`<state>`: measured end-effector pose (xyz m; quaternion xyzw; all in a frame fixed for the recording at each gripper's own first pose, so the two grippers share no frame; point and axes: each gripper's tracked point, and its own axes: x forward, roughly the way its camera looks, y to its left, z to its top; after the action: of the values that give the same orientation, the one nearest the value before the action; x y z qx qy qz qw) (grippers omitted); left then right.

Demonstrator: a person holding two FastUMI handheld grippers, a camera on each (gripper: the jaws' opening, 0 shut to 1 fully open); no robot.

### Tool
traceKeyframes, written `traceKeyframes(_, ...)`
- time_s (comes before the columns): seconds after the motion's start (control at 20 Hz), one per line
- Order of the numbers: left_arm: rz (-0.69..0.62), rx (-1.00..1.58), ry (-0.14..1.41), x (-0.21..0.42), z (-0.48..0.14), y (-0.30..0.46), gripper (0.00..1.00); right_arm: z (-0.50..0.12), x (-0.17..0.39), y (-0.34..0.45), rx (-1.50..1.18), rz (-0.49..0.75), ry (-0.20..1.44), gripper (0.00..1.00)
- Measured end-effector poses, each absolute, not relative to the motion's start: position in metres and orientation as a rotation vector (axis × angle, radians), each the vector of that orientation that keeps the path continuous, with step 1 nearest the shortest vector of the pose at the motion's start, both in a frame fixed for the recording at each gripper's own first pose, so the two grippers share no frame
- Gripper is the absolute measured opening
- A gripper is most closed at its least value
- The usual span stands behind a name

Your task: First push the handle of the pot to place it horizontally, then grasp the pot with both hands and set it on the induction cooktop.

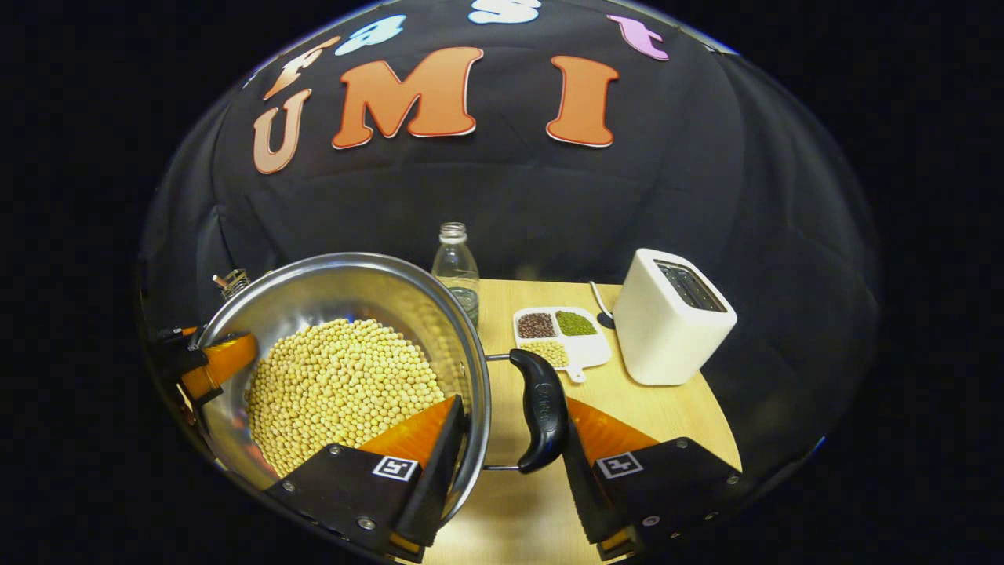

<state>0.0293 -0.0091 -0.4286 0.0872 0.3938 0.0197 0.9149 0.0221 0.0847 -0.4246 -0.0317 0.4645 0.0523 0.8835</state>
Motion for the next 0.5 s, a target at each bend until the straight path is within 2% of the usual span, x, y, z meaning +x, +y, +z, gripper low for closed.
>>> traceKeyframes(0.3, 0.098, 0.177, 0.802, 0.023, -0.404, 0.045, 0.76, -0.413, 0.022, 0.14, -0.075, 0.166, 0.945, 0.68)
traceKeyframes(0.35, 0.11, 0.177, 0.799, 0.021, -0.402, 0.054, 0.8, -0.41, 0.022, 0.15, -0.074, 0.176, 0.937, 0.68)
traceKeyframes(0.4, 0.117, 0.18, 0.797, 0.021, -0.398, 0.061, 0.76, -0.409, 0.024, 0.16, -0.075, 0.187, 0.934, 0.68)
traceKeyframes(0.5, 0.136, 0.181, 0.79, 0.018, -0.385, 0.074, 0.76, -0.404, 0.024, 0.176, -0.078, 0.205, 0.925, 0.68)
